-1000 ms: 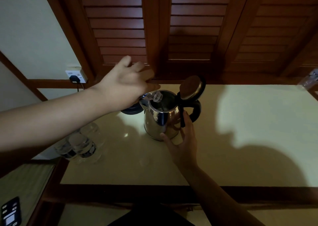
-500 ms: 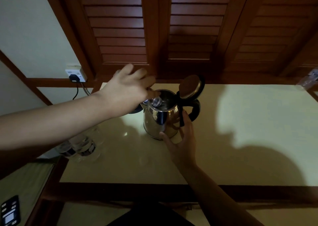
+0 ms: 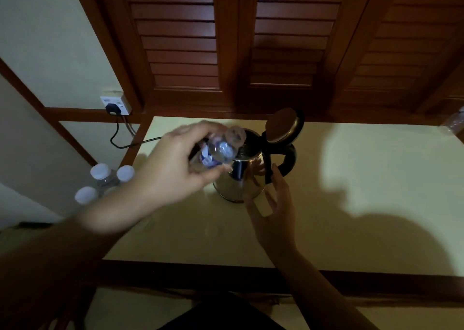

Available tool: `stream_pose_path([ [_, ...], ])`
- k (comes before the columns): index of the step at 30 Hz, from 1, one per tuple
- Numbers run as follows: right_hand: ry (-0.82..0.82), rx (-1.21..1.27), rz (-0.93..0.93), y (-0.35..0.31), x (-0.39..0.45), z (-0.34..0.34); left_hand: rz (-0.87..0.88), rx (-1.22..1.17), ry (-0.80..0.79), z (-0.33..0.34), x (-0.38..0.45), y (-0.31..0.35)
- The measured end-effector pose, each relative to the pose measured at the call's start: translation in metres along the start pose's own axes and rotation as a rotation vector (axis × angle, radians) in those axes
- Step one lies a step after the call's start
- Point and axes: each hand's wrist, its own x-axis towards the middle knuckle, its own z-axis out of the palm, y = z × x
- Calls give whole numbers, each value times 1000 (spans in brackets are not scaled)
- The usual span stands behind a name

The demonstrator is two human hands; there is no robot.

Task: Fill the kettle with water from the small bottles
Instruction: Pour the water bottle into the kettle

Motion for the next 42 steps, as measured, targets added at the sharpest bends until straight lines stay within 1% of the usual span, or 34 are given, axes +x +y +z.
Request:
stream_pose_path([
  [2, -65, 32, -8, -6, -10, -11, -67, -216, -71, 13, -20, 3],
  [4, -175, 73, -32, -10, -20, -23, -81, -346, -133, 34, -38, 3],
  [6, -294, 80, -45, -12, -27, -30, -114, -439, -159, 58, -54, 3],
  [8, -357, 57, -13, -10, -32, -33, -190, -463, -163, 78, -66, 2],
  [11, -377, -9, 32, -7, -38, -32, -170, -404, -173, 95, -74, -8],
  [14, -348, -29, 49, -2, -41, -32, -194, -292, -236, 100, -80, -25],
  [16, -347, -38, 46, 0, -39, -32, -190, -125, -259, 102, -91, -39],
  [18, -356, -50, 42, 1, -36, -32, -152, 61, -328, 107, -104, -54],
  [20, -364, -61, 40, 1, -35, -33, -187, 115, -414, 110, -112, -62],
  [22, -373, -68, 36, 1, -34, -33, -175, 108, -439, 114, -115, -67],
  [24, -378, -67, 30, 0, -32, -35, -174, 89, -434, 112, -114, -65],
  [25, -382, -64, 27, 0, -31, -35, -185, 56, -408, 108, -112, -62],
  [26, -385, -58, 25, 0, -31, -36, -197, 10, -356, 101, -108, -57],
  [28, -386, -44, 24, 3, -31, -36, -215, -131, -189, 84, -95, -40],
  [29, -386, -30, 25, 5, -31, -36, -197, -209, -116, 74, -85, -29],
  [31, -387, -9, 24, 9, -31, -36, -80, -317, -27, 56, -65, -3],
  [33, -393, 3, 16, 11, -33, -36, -4, -304, -41, 46, -50, 19],
  [37, -416, 47, -6, 10, -32, -38, 16, -72, -167, 52, -37, 34],
  [42, -445, 51, -20, 16, -32, -38, -22, -100, -197, 61, -35, 35],
])
